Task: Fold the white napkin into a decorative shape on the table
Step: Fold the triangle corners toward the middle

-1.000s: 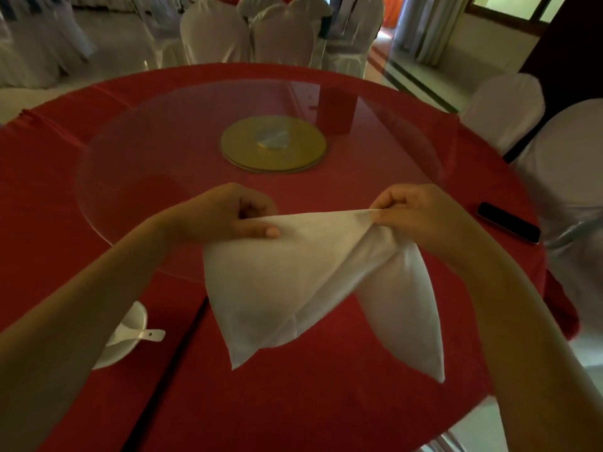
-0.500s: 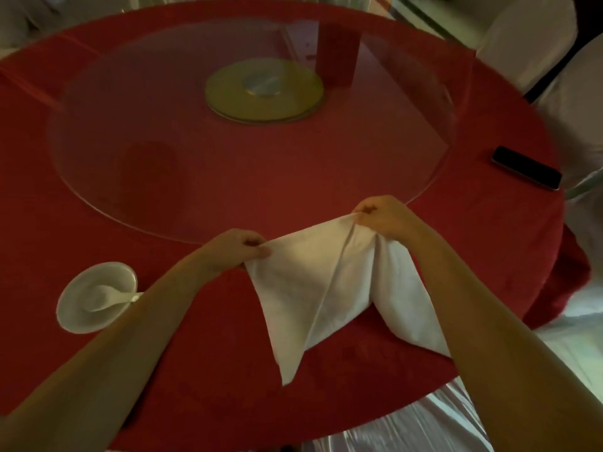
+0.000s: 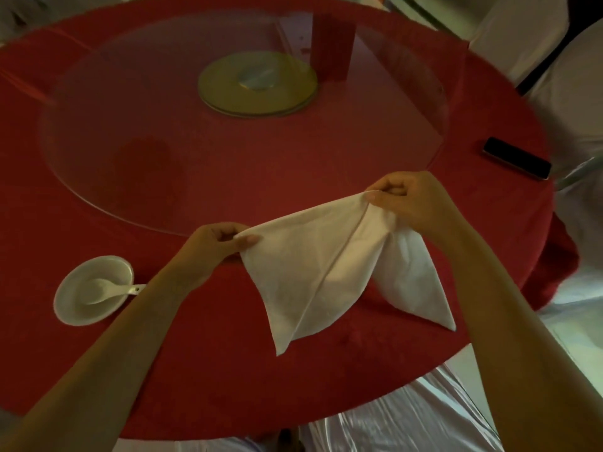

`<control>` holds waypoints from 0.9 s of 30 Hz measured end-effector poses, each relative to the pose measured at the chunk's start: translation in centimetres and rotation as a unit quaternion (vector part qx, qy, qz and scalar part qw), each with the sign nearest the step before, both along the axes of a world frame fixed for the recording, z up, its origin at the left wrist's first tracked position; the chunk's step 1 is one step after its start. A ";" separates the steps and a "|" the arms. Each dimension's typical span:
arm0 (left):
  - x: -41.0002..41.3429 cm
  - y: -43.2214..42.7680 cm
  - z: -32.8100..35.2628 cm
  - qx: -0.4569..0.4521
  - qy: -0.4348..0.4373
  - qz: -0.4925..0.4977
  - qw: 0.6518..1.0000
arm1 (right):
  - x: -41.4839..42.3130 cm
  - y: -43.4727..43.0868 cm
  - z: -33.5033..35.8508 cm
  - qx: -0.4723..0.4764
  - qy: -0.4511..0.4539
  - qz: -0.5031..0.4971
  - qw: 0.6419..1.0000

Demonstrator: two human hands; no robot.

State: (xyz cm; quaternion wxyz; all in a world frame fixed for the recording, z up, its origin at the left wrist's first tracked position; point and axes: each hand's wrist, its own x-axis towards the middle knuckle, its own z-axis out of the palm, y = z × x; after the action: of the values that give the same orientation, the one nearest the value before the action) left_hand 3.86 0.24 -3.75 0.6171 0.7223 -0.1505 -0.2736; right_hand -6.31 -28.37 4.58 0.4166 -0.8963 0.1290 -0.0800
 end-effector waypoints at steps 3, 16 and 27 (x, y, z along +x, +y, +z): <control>-0.5 0.1 2.6 -0.002 -0.044 -0.007 0.999 | -1.4 -0.4 2.6 -0.010 0.015 0.018 1.000; -7.2 1.8 15.7 0.010 -0.172 -0.131 0.976 | -12.6 -2.0 9.3 0.073 -0.004 0.106 0.992; -4.7 1.5 3.9 0.155 0.083 0.057 0.983 | -1.8 0.3 -2.7 -0.014 0.122 0.055 0.991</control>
State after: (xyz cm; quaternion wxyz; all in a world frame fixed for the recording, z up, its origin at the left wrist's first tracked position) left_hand -0.86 1.72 0.11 0.5223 0.7915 -0.0134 -0.3171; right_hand -8.11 -28.05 1.88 0.3887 -0.9110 0.1282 0.0509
